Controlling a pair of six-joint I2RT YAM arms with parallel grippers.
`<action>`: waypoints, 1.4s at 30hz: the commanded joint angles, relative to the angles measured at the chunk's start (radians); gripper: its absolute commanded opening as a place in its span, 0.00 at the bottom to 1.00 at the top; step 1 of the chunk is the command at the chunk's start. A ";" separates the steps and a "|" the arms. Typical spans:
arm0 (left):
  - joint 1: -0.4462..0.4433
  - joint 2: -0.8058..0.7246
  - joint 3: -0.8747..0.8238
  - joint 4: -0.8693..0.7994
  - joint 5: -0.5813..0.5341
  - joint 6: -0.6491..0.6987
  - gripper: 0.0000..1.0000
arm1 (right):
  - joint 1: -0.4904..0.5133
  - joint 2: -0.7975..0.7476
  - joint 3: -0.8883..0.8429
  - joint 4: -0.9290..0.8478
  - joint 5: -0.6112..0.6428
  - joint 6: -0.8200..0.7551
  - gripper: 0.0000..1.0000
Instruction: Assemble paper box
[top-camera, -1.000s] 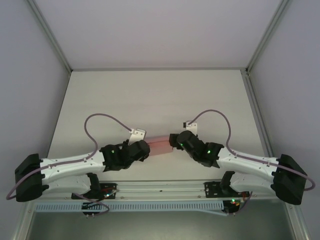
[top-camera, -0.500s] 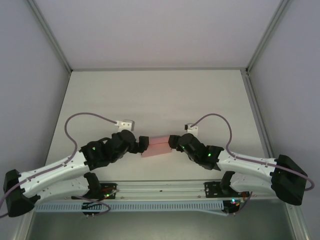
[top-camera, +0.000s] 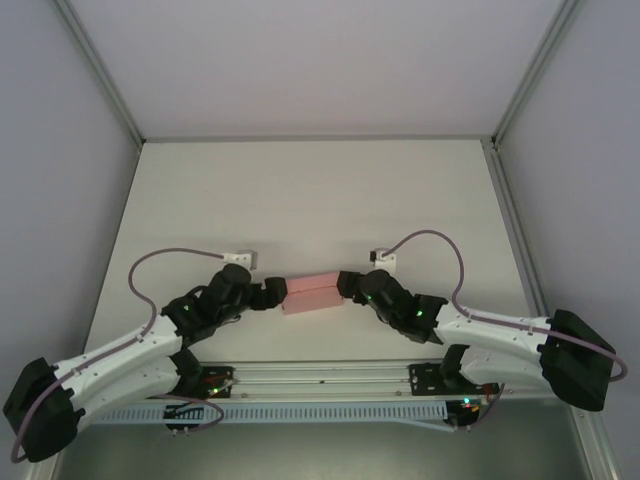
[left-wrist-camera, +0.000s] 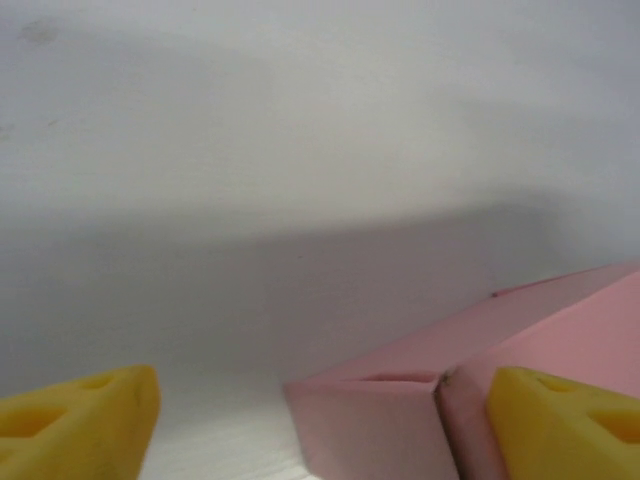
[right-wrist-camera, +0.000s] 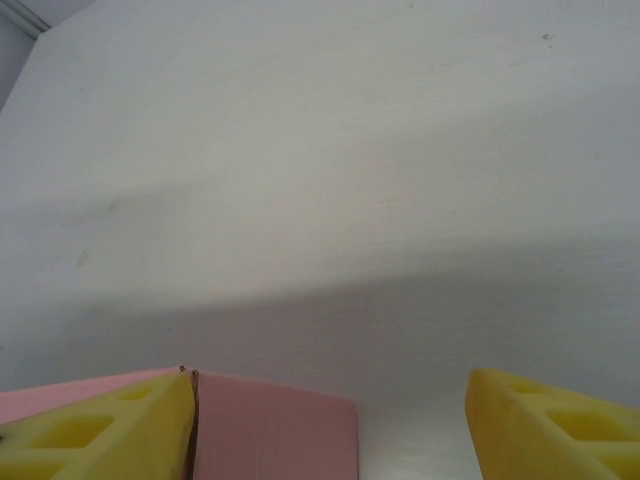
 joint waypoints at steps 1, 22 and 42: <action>-0.001 -0.001 -0.134 0.105 0.116 0.041 0.73 | -0.015 0.053 -0.110 0.023 -0.075 -0.137 0.69; -0.294 0.304 -0.213 0.255 -0.200 0.051 0.24 | -0.027 0.188 -0.231 0.350 -0.176 -0.413 0.55; -0.428 0.416 -0.090 0.228 -0.352 0.067 0.00 | -0.044 0.130 -0.221 0.290 -0.203 -0.413 0.09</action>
